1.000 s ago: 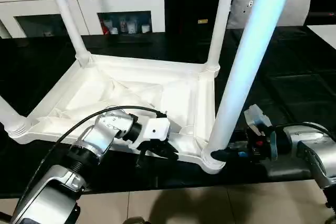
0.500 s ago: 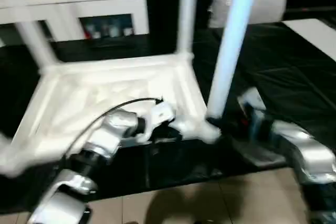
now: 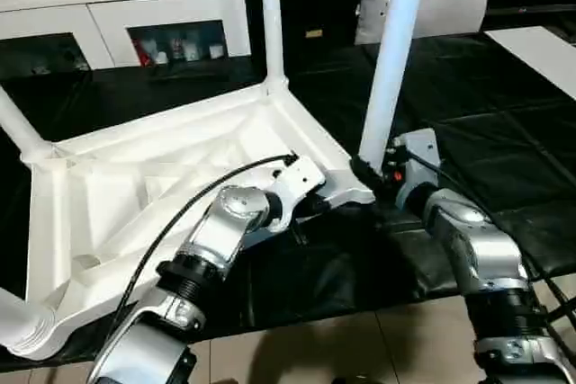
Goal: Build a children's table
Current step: Rotate leg to tighten
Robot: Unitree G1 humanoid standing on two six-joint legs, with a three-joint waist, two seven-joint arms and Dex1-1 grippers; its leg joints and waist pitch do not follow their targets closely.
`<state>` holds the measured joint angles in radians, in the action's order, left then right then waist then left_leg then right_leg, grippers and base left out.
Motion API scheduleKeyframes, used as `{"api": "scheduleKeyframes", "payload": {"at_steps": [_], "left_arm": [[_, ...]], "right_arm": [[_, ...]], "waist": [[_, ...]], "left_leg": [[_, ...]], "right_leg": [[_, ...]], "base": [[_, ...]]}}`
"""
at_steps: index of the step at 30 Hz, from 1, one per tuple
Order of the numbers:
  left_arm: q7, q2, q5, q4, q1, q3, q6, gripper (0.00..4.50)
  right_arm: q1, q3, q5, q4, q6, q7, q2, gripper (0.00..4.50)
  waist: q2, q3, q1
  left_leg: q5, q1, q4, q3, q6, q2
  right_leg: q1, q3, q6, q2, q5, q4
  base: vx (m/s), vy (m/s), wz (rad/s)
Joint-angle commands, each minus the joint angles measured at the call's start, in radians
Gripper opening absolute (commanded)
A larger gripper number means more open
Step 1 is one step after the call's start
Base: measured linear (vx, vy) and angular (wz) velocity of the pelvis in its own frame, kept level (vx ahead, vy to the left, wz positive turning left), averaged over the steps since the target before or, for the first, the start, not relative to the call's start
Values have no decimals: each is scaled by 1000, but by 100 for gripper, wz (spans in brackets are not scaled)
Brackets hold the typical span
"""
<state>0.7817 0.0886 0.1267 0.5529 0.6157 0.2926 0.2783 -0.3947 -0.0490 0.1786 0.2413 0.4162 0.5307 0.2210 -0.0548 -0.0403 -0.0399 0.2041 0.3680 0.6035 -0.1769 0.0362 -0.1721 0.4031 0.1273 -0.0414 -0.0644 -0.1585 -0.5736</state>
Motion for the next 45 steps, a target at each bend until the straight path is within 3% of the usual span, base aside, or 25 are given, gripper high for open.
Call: {"api": "scheduleKeyframes", "payload": {"at_steps": [1,2,5,7,14,18,26,30,39,45], "left_arm": [[8,-13,-16,-48,11,22,-40,0],[33,12,-21,-30,11,22,-68,0],[76,42,-24,-9,11,26,-115,0],[140,82,-16,12,14,36,-175,0],[336,172,-38,26,9,83,-315,0],[426,209,-41,46,18,107,-364,0],[611,256,-64,72,22,147,-474,0],[644,263,-74,70,25,151,-479,0],[701,268,-92,64,19,157,-486,0],[690,257,-114,34,4,141,-413,0]], "right_arm": [[12,64,44,-31,-5,94,-7,314],[32,65,60,-47,-28,172,43,342],[55,63,76,-66,-58,262,98,355],[76,57,74,-69,-109,348,162,396],[95,65,115,-64,-141,560,286,417],[104,94,119,-58,-180,668,334,417],[110,145,158,-67,-172,840,383,363],[109,159,168,-67,-158,875,389,324],[111,179,188,-75,-127,920,399,246],[119,174,211,-87,-87,897,378,206]], "waist": [[21,68,-7],[22,68,-8],[25,67,-17],[26,66,-27],[23,66,-32],[26,68,-52],[25,66,-75],[26,65,-79],[28,67,-84],[28,67,-86]], "left_leg": [[74,0,-55,23,-133,-52],[73,0,-55,23,-134,-52],[77,1,-54,21,-145,-51],[83,-1,-53,20,-145,-49],[103,-4,-55,23,-138,-56],[87,-4,-54,21,-144,-62],[105,-9,-56,21,-133,-65],[114,-9,-58,20,-117,-64],[99,-8,-57,20,-117,-64],[91,-8,-58,21,-113,-67]], "right_leg": [[-68,-58,-85,-93,-314,81],[-68,-58,-86,-93,-314,80],[-68,-58,-76,-92,-328,82],[-66,-57,-56,-93,-359,88],[-63,-55,-65,-91,-367,84],[-62,-59,-85,-95,-327,75],[-59,-59,-80,-97,-363,78],[-60,-58,-77,-98,-388,80],[-61,-59,-77,-98,-372,78],[-62,-59,-78,-98,-363,75]], "base": [[0,0,0],[0,0,0],[0,0,0],[0,0,0],[0,0,0],[0,0,0],[0,0,0],[0,0,0],[0,0,0],[0,0,0]]}}
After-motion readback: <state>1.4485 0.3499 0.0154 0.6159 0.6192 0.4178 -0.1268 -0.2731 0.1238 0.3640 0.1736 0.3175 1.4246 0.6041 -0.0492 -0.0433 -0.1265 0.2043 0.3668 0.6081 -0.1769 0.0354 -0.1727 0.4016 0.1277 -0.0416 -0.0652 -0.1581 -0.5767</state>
